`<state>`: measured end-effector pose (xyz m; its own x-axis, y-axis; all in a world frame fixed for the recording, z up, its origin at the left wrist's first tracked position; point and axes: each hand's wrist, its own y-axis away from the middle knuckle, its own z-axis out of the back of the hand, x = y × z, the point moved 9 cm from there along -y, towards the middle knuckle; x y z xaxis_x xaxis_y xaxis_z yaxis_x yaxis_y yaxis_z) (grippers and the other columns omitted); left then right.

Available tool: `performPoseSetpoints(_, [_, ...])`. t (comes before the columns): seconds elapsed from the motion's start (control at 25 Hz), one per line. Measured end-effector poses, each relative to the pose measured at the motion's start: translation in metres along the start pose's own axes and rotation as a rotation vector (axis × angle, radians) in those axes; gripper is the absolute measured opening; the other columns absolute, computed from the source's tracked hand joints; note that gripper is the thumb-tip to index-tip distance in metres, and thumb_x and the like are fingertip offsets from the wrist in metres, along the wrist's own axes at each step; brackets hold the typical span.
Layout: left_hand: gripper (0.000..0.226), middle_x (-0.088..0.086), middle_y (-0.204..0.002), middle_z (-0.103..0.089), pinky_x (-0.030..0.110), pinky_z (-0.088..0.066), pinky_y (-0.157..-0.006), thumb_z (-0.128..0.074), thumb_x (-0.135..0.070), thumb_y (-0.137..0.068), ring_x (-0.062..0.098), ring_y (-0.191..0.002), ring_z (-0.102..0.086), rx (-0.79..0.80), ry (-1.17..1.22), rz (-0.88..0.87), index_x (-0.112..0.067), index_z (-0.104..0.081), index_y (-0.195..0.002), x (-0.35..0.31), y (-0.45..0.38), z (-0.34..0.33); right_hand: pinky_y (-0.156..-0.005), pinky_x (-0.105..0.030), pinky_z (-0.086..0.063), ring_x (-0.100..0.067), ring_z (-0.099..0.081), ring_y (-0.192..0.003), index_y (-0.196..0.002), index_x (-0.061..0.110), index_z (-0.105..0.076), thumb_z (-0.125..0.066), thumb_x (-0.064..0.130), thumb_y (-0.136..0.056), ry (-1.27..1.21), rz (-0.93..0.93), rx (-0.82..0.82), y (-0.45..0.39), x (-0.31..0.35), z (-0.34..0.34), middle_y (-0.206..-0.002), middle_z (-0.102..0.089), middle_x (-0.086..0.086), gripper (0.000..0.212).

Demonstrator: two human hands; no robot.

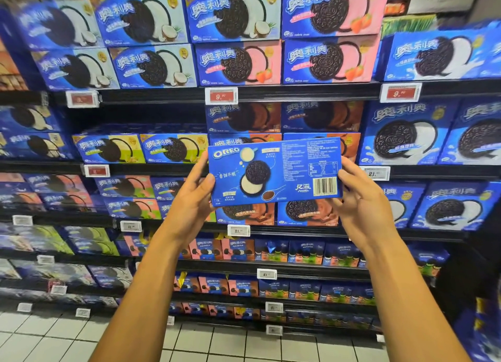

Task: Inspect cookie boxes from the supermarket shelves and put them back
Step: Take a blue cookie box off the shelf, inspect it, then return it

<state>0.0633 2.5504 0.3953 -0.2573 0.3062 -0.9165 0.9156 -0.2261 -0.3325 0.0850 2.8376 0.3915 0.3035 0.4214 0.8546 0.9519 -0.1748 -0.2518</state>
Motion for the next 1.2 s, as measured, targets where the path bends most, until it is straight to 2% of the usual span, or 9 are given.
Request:
performPoseSetpoints(0.16, [0.05, -0.006, -0.137, -0.061, 0.03, -0.058, -0.077, -0.052, -0.021, -0.094, 0.019, -0.122, -0.061, -0.005, 0.005, -0.04, -0.045, -0.047, -0.139, -0.01, 0.004, 0.0, -0.067, -0.021, -0.057, -0.014, -0.072, -0.103, -0.128, 0.015, -0.063, -0.06, 0.004, -0.091, -0.057, 0.046, 0.032, -0.002, 0.005, -0.002, -0.119, -0.074, -0.002, 0.039])
performPoseSetpoints(0.28, [0.054, -0.007, -0.141, -0.058, 0.024, -0.058, -0.072, -0.052, -0.018, -0.094, 0.018, -0.124, -0.06, -0.014, -0.02, -0.101, -0.043, -0.046, -0.141, -0.021, 0.006, 0.003, -0.076, -0.022, -0.058, -0.017, -0.071, -0.109, -0.122, 0.022, -0.068, -0.063, 0.002, -0.089, 0.055, 0.113, 0.085, -0.002, 0.007, -0.008, -0.121, -0.073, -0.001, 0.039])
performPoseSetpoints(0.36, [0.053, -0.011, -0.141, -0.057, 0.024, -0.057, -0.081, -0.054, -0.018, -0.094, 0.016, -0.129, -0.056, -0.005, -0.081, -0.152, -0.048, -0.05, -0.137, -0.029, 0.007, 0.003, -0.08, -0.022, -0.057, -0.014, -0.07, -0.109, -0.119, 0.024, -0.07, -0.062, -0.005, -0.09, 0.13, 0.166, 0.07, -0.002, 0.008, -0.009, -0.118, -0.074, 0.002, 0.042])
performPoseSetpoints(0.48, [0.054, -0.016, -0.139, -0.057, 0.026, -0.054, -0.091, -0.057, -0.018, -0.093, 0.012, -0.132, -0.052, -0.009, -0.183, -0.213, -0.053, -0.051, -0.134, -0.036, 0.008, 0.006, -0.078, -0.015, -0.055, -0.004, -0.071, -0.1, -0.113, 0.027, -0.072, -0.064, -0.01, -0.088, 0.238, 0.237, -0.006, -0.001, 0.014, -0.007, -0.106, -0.077, 0.011, 0.045])
performPoseSetpoints(0.64, [0.063, -0.007, -0.15, -0.049, 0.037, -0.045, -0.108, -0.073, -0.026, -0.087, 0.02, -0.14, -0.043, -0.054, -0.191, -0.275, -0.053, -0.046, -0.138, -0.038, 0.009, 0.018, -0.078, -0.015, -0.055, -0.004, -0.072, -0.094, -0.112, 0.017, -0.072, -0.067, -0.012, -0.084, 0.28, 0.279, -0.05, 0.002, 0.015, -0.005, -0.097, -0.078, 0.014, 0.041])
performPoseSetpoints(0.8, [0.065, -0.008, -0.14, -0.059, 0.034, -0.049, -0.102, -0.087, -0.046, -0.069, 0.02, -0.135, -0.05, -0.096, -0.132, -0.296, -0.045, -0.061, -0.129, -0.04, 0.01, 0.026, -0.077, -0.014, -0.054, -0.003, -0.072, -0.093, -0.108, 0.019, -0.073, -0.067, -0.01, -0.086, 0.269, 0.322, -0.057, 0.005, 0.018, -0.011, -0.097, -0.078, 0.013, 0.037])
performPoseSetpoints(0.96, [0.064, -0.009, -0.134, -0.063, 0.035, -0.05, -0.101, -0.089, -0.047, -0.065, 0.019, -0.131, -0.054, -0.09, -0.099, -0.299, -0.044, -0.064, -0.124, -0.043, 0.01, 0.024, -0.079, -0.017, -0.054, -0.009, -0.072, -0.1, -0.118, 0.008, -0.071, -0.069, -0.007, -0.086, 0.267, 0.334, -0.069, 0.005, 0.019, -0.009, -0.106, -0.077, 0.007, 0.036])
performPoseSetpoints(1.08, [0.067, -0.002, -0.136, -0.062, 0.039, -0.049, -0.103, -0.089, -0.043, -0.066, 0.025, -0.133, -0.052, -0.096, -0.049, -0.284, -0.037, -0.063, -0.127, -0.042, 0.011, 0.023, -0.078, -0.015, -0.055, -0.008, -0.073, -0.099, -0.117, 0.011, -0.072, -0.069, -0.007, -0.086, 0.261, 0.337, -0.072, 0.008, 0.018, -0.011, -0.104, -0.078, 0.008, 0.036])
performPoseSetpoints(1.2, [0.052, 0.0, -0.133, -0.064, 0.032, -0.055, -0.092, -0.074, -0.016, -0.082, 0.024, -0.129, -0.056, -0.09, -0.02, -0.234, -0.03, -0.06, -0.129, -0.035, 0.012, 0.022, -0.078, -0.014, -0.054, -0.003, -0.072, -0.098, -0.108, 0.03, -0.074, -0.067, -0.006, -0.088, 0.239, 0.339, -0.077, 0.01, 0.018, -0.01, -0.103, -0.077, 0.013, 0.041])
